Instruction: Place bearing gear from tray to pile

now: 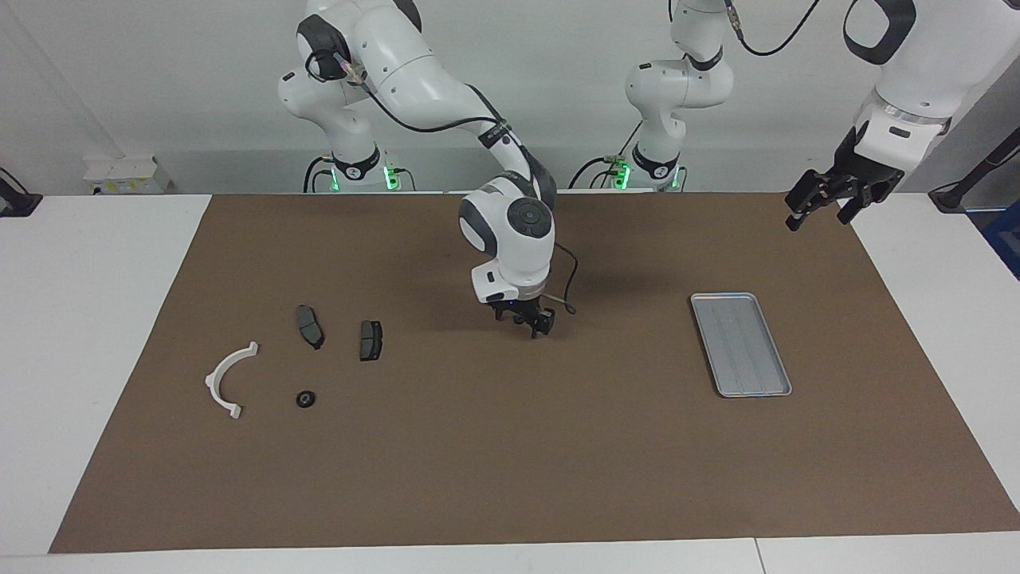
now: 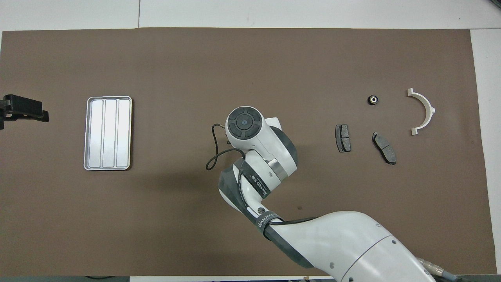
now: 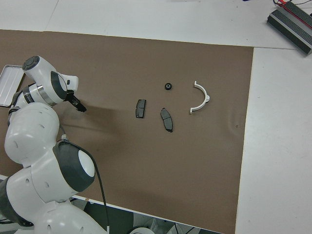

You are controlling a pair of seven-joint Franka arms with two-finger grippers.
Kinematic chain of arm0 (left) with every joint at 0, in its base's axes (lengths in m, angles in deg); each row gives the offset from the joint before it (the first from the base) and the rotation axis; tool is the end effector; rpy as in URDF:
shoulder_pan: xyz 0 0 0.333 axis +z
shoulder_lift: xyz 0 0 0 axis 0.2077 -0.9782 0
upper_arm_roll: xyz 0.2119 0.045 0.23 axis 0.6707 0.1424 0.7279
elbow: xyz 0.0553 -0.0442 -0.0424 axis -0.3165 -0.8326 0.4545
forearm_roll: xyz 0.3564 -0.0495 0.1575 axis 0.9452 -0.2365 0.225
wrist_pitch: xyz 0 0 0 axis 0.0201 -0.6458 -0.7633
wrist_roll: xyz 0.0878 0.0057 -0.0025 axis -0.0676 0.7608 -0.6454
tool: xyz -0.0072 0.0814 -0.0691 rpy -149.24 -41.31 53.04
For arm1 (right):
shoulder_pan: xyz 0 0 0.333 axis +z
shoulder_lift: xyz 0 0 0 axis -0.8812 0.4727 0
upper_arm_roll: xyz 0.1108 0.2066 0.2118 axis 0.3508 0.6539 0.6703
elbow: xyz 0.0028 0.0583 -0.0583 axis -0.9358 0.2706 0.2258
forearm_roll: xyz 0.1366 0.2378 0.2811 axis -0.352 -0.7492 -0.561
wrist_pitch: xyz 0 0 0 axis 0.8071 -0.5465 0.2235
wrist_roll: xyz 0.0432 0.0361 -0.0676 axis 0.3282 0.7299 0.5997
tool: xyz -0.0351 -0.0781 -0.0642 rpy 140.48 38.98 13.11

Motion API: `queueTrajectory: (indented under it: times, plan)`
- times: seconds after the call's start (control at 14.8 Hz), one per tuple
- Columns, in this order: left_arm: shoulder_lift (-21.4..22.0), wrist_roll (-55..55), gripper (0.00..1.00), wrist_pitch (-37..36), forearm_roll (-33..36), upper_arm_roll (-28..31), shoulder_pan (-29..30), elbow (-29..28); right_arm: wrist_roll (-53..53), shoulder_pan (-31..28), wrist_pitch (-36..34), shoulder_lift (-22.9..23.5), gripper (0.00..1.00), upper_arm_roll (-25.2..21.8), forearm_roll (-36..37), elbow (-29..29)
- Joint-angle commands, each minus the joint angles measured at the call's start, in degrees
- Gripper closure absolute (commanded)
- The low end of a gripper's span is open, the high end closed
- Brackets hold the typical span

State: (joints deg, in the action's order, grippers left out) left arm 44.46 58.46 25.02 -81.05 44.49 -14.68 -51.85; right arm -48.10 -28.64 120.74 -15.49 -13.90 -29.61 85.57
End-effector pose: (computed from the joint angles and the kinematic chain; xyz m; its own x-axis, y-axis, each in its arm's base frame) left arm 0.5516 -0.0001 0.6223 0.9976 0.0664 0.0202 0.0657 -0.9973 0.0316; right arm 0.5474 0.4036 0.2842 0.8422 -0.5386 -0.0246 -0.5375 -0.8423 0.0403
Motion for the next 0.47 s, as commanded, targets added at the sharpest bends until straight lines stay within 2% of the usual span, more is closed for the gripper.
queueTrajectory:
  times: [0.0, 0.13, 0.27, 0.34, 0.4]
  plan:
    - [0.8, 3.1, 0.0, -2.4, 0.9, -0.2, -1.2, 0.5, -1.0, 0.0, -0.5, -0.5, 0.28, 0.3, -1.5, 0.4]
    - [0.5, 3.1, 0.0, -2.7, 0.4, -0.3, -1.7, 1.1, -1.0, 0.0, 0.0, -0.7, 0.38, 0.3, -1.8, 1.2]
    - [0.5, 3.1, 0.0, -2.3, 0.4, -0.3, -1.8, 1.1, -1.0, 0.1, 0.4, -0.8, 0.54, 0.3, -1.9, 1.4]
    - [0.5, 3.1, 0.0, -2.6, 0.4, -0.3, -1.8, 1.1, -0.9, 0.0, 0.4, -0.8, 0.69, 0.3, -1.9, 1.5]
    - [0.7, 3.1, 0.0, -2.7, 0.4, -0.2, -1.9, 0.6, -0.9, 0.0, 0.4, -0.8, 0.88, 0.3, -1.9, 1.5]
